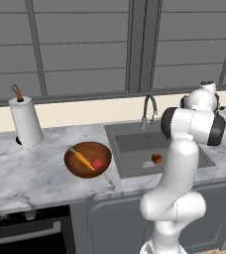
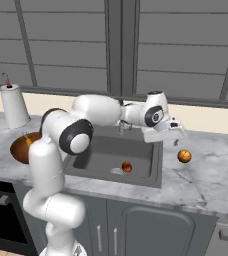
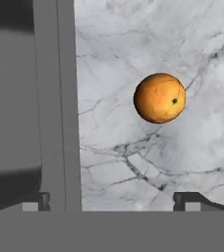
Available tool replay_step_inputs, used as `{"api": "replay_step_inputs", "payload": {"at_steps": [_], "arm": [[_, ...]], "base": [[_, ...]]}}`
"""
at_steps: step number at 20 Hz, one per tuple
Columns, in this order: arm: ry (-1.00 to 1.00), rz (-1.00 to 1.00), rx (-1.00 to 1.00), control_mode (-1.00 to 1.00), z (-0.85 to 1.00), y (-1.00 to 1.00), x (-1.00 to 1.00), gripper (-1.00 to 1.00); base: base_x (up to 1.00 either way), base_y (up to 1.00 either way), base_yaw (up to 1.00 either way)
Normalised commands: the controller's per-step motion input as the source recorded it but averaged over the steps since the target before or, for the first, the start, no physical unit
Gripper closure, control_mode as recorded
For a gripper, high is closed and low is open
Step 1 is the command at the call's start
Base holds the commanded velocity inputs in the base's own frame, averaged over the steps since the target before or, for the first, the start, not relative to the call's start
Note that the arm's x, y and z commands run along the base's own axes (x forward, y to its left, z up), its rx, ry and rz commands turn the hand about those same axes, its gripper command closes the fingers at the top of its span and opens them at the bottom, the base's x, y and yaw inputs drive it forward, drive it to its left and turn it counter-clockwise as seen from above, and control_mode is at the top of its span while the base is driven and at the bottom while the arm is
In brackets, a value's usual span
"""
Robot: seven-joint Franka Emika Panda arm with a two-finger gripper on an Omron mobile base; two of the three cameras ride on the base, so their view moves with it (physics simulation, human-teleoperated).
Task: There is a mixed pile of frozen fruits and vegetables on the counter. Locate all the frozen vegetables and place the items in a bowl on the counter. Take all the frozen fruits and defrost them in a running sink.
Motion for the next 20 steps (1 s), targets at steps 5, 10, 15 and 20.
{"api": "replay_step_inputs", "payload": {"at_steps": [5, 10, 15, 20], "arm": [[0.01, -0.10, 0.20, -1.00, -0.01, -0.71, 0.26, -1.00], [0.00, -0.04, 0.06, -1.00, -0.14, -0.39, 0.36, -1.00], [-0.13, 0.00, -0.03, -1.00, -0.39, -0.07, 0.39, -1.00], [-0.09, 0.00, -0.28, -1.00, -0.63, 0.19, 0.05, -1.00]], "base": [[0.00, 0.00, 0.00], [0.00, 0.00, 0.00], [0.00, 0.00, 0.00], [0.00, 0.00, 0.00]]}}
